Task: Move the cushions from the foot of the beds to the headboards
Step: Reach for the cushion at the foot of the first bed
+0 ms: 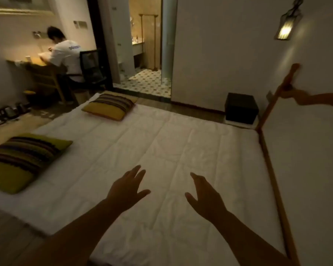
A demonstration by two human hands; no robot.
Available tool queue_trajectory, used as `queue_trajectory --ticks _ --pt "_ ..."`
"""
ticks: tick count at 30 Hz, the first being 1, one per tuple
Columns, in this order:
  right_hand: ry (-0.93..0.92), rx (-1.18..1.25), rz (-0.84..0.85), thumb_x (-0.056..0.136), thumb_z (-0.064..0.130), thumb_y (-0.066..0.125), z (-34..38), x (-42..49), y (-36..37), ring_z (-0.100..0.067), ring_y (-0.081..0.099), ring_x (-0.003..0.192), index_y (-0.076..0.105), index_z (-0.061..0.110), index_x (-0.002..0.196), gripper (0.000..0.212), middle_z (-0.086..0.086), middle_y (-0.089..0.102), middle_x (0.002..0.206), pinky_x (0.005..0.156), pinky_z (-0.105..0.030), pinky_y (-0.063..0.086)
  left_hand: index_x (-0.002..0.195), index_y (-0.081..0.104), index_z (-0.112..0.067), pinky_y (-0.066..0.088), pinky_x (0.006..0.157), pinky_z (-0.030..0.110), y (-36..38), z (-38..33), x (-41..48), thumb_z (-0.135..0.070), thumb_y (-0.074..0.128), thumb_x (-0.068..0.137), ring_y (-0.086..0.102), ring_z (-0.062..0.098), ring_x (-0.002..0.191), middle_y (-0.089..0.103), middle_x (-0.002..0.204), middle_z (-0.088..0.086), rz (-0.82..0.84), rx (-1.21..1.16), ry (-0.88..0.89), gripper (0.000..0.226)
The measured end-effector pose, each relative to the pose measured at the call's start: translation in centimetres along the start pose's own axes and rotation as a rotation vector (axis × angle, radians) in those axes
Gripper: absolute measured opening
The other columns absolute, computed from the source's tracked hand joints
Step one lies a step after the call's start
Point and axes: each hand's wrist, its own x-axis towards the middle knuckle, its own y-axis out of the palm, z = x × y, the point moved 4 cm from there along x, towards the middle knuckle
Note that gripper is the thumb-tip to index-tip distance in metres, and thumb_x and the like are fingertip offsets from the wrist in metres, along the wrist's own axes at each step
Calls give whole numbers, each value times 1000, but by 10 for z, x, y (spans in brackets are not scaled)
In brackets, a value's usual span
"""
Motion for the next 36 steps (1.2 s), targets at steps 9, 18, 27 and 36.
queue_trajectory --ticks 9,18,27,36 --pt "-170 -33 274 95 57 44 158 44 93 -16 56 125 37 26 147 60 2 55 139 99 -32 47 156 22 -23 46 108 37 -1 162 -98 -66 43 91 44 20 139 29 161 2 30 -72 -278 80" --pt "-317 2 416 95 56 47 366 81 193 -20 56 123 45 24 142 57 0 58 135 102 -33 44 153 30 -25 48 105 40 2 359 -216 -64 48 90 54 22 128 44 153 2 241 -138 -576 76" --pt "-537 -3 533 96 55 47 516 102 262 -19 57 121 44 23 143 56 0 57 133 97 -32 45 140 48 -28 49 90 35 -19 476 -300 -65 51 88 61 21 117 62 133 1 199 -215 -858 64" --pt "-538 124 675 97 48 53 633 182 346 -20 55 125 43 20 145 57 -3 55 139 106 -34 44 131 54 -29 53 93 39 -31 592 -315 -58 48 92 62 23 115 63 130 0 226 -165 -984 49"
